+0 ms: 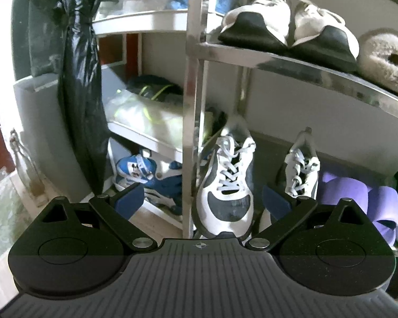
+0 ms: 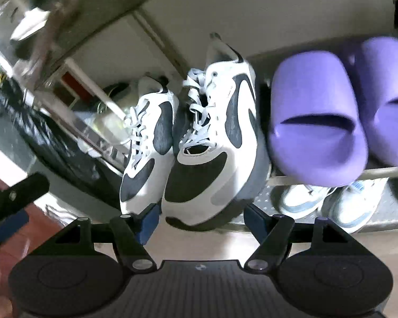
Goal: Organize scattered shoes
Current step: 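Lift the white-black sneakers onto the shelf beside the purple slides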
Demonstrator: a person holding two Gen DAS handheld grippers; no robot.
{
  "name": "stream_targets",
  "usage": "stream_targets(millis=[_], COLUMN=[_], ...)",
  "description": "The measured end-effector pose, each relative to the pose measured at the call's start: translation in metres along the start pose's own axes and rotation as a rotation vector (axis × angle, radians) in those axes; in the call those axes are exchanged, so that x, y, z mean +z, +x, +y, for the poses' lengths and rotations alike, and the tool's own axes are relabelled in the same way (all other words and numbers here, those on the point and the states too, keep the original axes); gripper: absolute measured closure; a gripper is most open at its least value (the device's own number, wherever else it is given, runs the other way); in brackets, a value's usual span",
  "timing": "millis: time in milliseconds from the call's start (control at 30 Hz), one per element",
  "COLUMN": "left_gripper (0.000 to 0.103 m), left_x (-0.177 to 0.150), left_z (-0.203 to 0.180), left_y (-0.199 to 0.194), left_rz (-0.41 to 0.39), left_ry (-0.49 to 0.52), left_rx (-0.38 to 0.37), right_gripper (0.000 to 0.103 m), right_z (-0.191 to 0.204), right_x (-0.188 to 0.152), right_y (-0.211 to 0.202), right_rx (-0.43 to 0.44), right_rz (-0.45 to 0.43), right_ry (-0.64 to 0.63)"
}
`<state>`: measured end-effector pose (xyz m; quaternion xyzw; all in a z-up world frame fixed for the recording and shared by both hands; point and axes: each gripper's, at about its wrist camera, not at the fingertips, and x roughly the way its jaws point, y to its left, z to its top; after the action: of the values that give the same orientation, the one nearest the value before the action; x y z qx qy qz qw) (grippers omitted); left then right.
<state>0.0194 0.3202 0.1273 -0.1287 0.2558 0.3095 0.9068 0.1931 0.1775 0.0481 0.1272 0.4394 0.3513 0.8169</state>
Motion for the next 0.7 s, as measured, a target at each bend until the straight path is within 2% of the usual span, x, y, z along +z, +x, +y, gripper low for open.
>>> stream_targets(millis=[100, 233, 300, 367, 433, 500, 600, 700], left_gripper=[0.004, 0.004, 0.004, 0.004, 0.004, 0.004, 0.004, 0.004], left_x=[0.000, 0.001, 0.001, 0.001, 0.001, 0.000, 0.001, 0.002], left_z=[0.000, -0.001, -0.001, 0.002, 0.006, 0.007, -0.003, -0.011], left_y=[0.001, 0.002, 0.003, 0.004, 0.005, 0.006, 0.004, -0.001], left_rz=[0.007, 0.009, 0.014, 0.028, 0.039, 0.046, 0.044, 0.005], left_ry=[-0.008, -0.003, -0.001, -0.009, -0.022, -0.028, 0.006, 0.048], left_rx=[-0.002, 0.004, 0.012, 0.027, 0.033, 0.027, -0.039, -0.068], right_gripper=[0.036, 0.037, 0.034, 0.034, 0.033, 0.030, 0.029, 0.029], right_z=[0.016, 0.003, -0.003, -0.007, -0.007, 0.004, 0.020, 0.026], right_x=[0.007, 0.021, 0.024, 0.029, 0.031, 0.036, 0.042, 0.054], right_y=[-0.002, 0.011, 0.017, 0.018, 0.009, -0.001, -0.015, 0.014], right_rx=[-0.067, -0.083, -0.085, -0.076, -0.084, -0.094, -0.109, -0.153], right_rz=[-0.054, -0.057, -0.055, -0.016, -0.016, -0.096, -0.216, -0.186], right_ry=[-0.107, -0.081, -0.073, -0.031, -0.023, -0.144, -0.325, -0.372])
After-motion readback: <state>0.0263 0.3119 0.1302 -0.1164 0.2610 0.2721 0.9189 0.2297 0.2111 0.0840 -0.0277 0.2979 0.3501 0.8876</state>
